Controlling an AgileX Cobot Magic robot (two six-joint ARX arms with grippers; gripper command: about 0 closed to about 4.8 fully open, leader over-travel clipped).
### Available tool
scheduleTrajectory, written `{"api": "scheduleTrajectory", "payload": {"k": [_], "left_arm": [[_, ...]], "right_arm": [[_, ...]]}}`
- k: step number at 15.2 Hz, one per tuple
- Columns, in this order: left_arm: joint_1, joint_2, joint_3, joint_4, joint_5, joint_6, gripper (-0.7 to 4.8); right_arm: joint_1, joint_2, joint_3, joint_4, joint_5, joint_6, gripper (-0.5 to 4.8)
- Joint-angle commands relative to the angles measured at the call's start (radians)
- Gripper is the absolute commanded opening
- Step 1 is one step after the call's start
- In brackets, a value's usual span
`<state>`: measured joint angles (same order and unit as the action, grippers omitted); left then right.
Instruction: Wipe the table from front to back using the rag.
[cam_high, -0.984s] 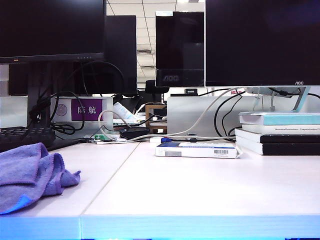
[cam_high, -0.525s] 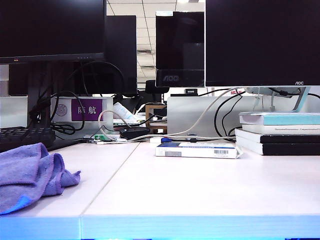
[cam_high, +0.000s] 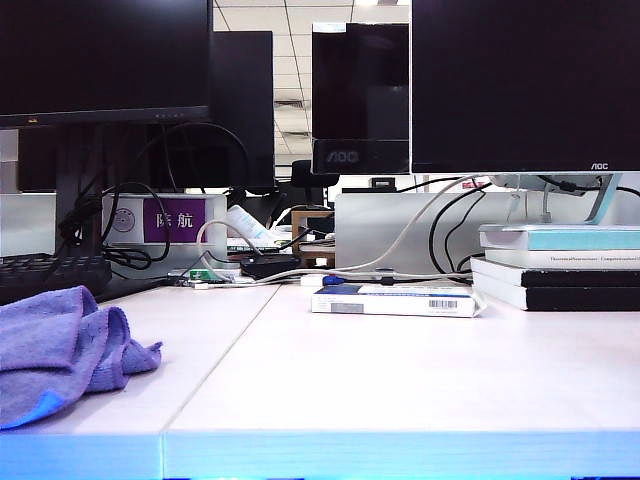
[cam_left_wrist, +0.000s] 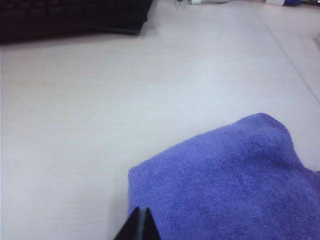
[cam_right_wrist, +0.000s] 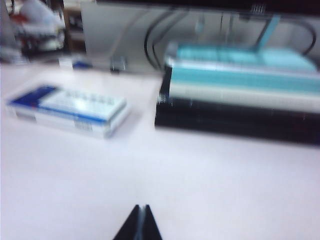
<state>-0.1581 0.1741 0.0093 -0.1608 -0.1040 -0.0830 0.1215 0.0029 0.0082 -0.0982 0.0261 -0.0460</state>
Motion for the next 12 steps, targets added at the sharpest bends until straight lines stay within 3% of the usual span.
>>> {"api": "scheduleTrajectory", "payload": {"k": [1, 12], "left_arm": [[-0.001, -0.002, -0.002, -0.018, 0.011, -0.003, -0.04], [-0.001, -0.002, -0.002, -0.018, 0.014, -0.003, -0.04]], "right_arm": [[0.005, -0.001, -0.007, -0.077, -0.003, 0.002, -0.01], [0.006, -0.001, -0.007, -0.072, -0.002, 0.039, -0.01]]}}
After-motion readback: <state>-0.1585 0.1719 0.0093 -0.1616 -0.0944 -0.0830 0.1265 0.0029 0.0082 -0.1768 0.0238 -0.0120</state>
